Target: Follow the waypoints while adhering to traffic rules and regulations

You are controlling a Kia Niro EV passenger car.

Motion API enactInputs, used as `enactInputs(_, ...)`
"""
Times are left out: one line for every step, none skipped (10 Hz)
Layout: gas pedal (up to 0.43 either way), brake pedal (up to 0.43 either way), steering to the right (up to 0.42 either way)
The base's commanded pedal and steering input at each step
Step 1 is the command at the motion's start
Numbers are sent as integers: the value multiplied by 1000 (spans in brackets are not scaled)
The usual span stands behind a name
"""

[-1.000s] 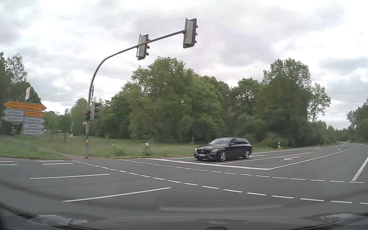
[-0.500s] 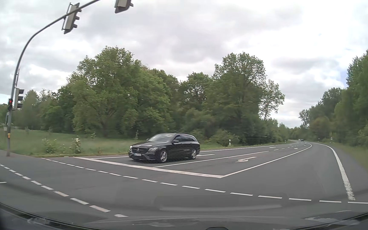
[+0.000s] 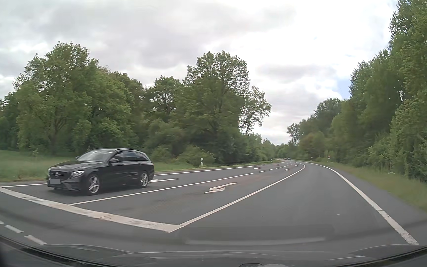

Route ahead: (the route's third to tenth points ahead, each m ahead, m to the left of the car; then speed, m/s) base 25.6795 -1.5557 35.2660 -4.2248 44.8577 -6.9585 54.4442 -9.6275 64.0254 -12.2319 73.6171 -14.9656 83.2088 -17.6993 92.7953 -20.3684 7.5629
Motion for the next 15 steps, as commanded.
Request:
enactInputs(339, 0, 215)
enactInputs(339, 0, 196)
enactInputs(350, 0, 167)
enactInputs(358, 0, 144)
enactInputs(390, 0, 128)
enactInputs(390, 0, 121)
enactInputs(390, 0, 115)
enactInputs(390, 0, 106)
enactInputs(390, 0, 96)
enactInputs(390, 0, 83)
enactInputs(390, 0, 71)
enactInputs(398, 0, 52)
enactInputs(409, 0, 38)
enactInputs(429, 0, 25)
enactInputs(429, 0, 12)
